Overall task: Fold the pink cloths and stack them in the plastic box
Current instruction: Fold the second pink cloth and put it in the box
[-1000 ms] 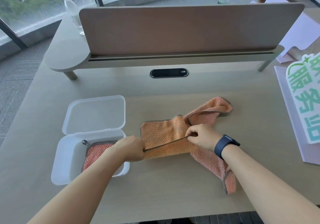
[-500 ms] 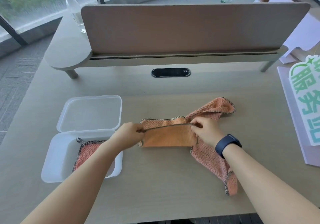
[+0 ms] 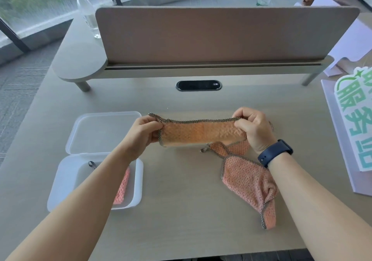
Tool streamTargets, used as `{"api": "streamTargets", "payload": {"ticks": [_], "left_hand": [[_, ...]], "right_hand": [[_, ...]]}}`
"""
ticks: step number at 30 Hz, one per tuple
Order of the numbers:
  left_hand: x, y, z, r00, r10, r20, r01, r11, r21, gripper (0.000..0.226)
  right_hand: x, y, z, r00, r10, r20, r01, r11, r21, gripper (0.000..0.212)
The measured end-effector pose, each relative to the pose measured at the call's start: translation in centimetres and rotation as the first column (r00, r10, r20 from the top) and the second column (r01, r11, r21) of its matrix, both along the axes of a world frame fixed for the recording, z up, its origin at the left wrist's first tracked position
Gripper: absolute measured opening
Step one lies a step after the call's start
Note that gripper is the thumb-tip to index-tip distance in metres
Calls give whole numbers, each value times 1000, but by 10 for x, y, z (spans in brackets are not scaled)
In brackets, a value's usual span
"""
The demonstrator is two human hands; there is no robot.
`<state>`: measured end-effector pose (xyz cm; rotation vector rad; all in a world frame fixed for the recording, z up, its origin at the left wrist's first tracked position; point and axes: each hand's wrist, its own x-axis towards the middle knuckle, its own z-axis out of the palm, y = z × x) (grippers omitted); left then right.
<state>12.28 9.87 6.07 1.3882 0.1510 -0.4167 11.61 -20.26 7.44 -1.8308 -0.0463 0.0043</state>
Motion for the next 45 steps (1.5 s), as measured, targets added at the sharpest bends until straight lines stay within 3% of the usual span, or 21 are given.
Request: {"api": "streamTargets", "payload": {"ticks": [5, 8, 11, 14, 19, 25, 28, 31, 34, 38, 45], "left_hand": [[-21, -6, -23, 980, -131, -151, 164, 959, 231, 12], [-36, -12, -41, 942, -206, -264, 291, 895, 338, 27], [-46, -17, -60, 908, -198, -368, 358, 824, 440, 23], [-50, -20, -74, 904, -130, -408, 337, 804, 490, 14], [-39, -23, -92, 957, 46, -287, 130, 816, 564, 20], [-24, -30, -108, 985, 109, -135, 10, 739, 674, 19], [-21, -34, -114, 992, 94, -82, 2, 649, 761, 24], [-21, -37, -119, 994, 95, -59, -7, 578, 816, 29], [-20, -40, -122, 996, 75, -46, 1, 512, 859, 18], [-21, -42, -124, 999, 29, -29, 14, 441, 898, 13], [-21, -41, -126, 992, -109, -69, 100, 318, 943, 25]], "right_hand": [[-17, 1, -30, 955, 172, -242, -189, 981, -50, 7], [-27, -2, -55, 898, 208, -389, -281, 949, -140, 10], [-35, -4, -83, 864, 173, -472, -326, 907, -265, 25], [-37, -6, -102, 867, 75, -492, -291, 878, -380, 16], [-26, -9, -116, 913, -59, -405, -172, 842, -512, 8], [-16, -8, -129, 921, -163, -353, -89, 796, -599, 10], [-11, -5, -133, 927, -175, -331, -86, 760, -644, 6], [-9, -2, -136, 922, -159, -352, -105, 775, -623, 17], [-7, -2, -137, 924, -102, -367, -159, 772, -615, 25], [-6, 1, -138, 912, -95, -398, -223, 700, -678, 14], [-11, 7, -127, 934, -105, -342, -114, 818, -564, 14]]}}
